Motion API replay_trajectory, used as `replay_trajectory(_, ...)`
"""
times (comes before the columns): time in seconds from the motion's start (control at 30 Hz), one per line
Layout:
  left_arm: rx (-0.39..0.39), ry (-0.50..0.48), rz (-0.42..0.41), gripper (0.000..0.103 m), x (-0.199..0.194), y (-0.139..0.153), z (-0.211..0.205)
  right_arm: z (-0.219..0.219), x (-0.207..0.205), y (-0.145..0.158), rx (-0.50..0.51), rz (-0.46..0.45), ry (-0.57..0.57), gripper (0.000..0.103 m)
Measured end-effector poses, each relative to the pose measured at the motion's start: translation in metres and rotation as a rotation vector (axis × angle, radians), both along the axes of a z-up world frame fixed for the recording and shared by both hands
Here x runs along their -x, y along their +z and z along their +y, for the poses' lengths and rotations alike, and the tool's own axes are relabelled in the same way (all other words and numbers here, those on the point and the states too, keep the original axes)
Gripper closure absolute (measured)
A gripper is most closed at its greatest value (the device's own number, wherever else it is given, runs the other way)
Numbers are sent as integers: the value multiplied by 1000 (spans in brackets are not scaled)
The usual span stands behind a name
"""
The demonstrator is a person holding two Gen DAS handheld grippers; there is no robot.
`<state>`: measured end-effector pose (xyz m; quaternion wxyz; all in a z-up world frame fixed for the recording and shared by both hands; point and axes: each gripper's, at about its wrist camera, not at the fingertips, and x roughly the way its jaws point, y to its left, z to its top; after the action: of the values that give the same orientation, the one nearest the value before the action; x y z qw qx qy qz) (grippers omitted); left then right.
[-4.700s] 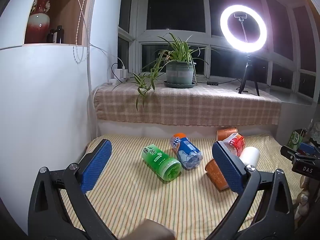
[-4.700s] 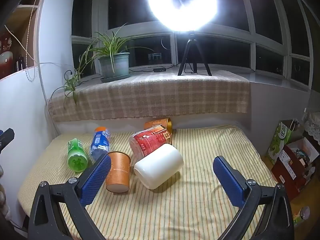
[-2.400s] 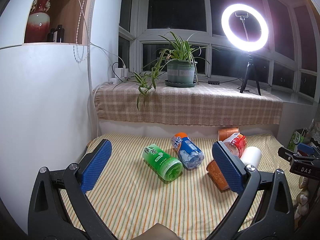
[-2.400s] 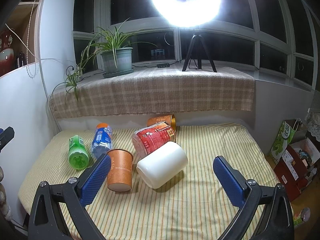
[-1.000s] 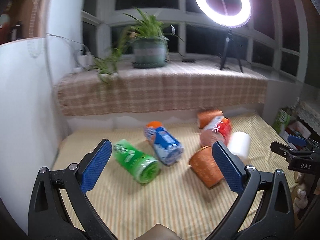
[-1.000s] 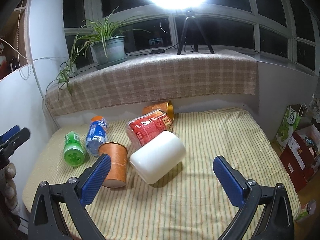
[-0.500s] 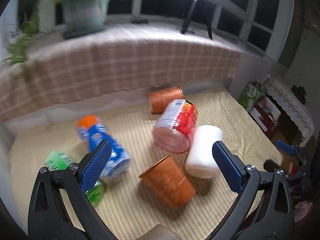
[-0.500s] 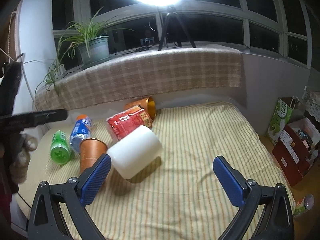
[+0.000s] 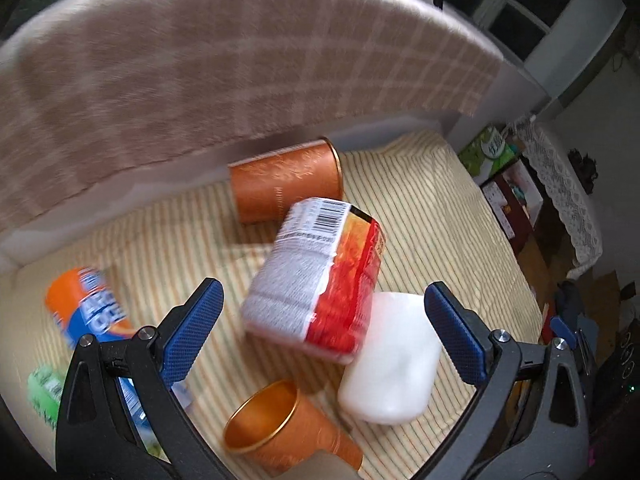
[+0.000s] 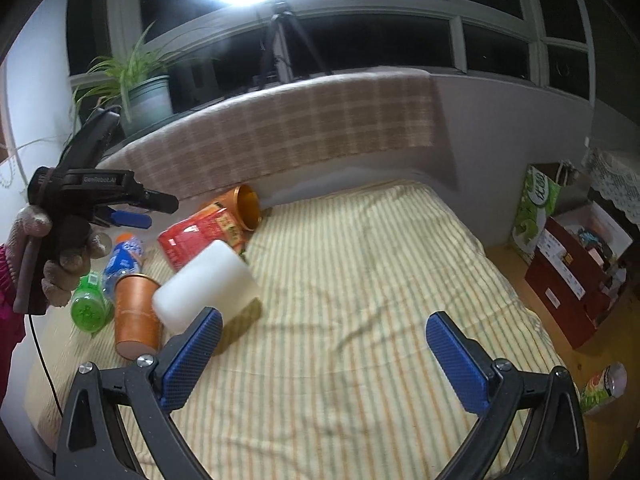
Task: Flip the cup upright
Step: 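Move the left tool to the lying red-and-white cup and close on it, then lift the red-and-white cup with the left tool toward the right tool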
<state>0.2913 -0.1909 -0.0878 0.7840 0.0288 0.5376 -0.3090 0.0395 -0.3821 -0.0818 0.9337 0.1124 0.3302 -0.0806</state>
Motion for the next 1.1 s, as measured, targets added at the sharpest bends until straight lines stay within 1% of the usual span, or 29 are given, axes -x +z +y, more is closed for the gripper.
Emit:
replay_trajectory(0.2,-38,-26,57,1,-12,-16,-17,-17,6,-6,-16,8,-38,0)
replay_trajectory(0.43,-80,-31,89,1,-20,-33,-23,-31,12,-13,-36,17,-64,0)
replay_trajectory(0.5,-81,-30,99,4,-22,-36,-22,-35,13,-15,-41,18,-70,0)
replay_trajectory(0.57,-87,-21,111,9,-23,-39,-21,-38,13,-16,-47,19,-77,0)
replay_trajectory(0.63,-90,-18,118,10,-23,-42,-19,-40,13,-17,-54,20,-82,0)
replay_trajectory(0.67,-98,-22,113,12,-23,-44,-19,-40,13,-17,-57,20,-83,0)
replay_trajectory(0.87,-111,-16,74,13,-20,-38,-18,-41,13,-17,-59,22,-86,0)
replay_trajectory(1.1,-96,-7,30,13,-14,-22,-16,-40,15,-15,-53,16,-85,0)
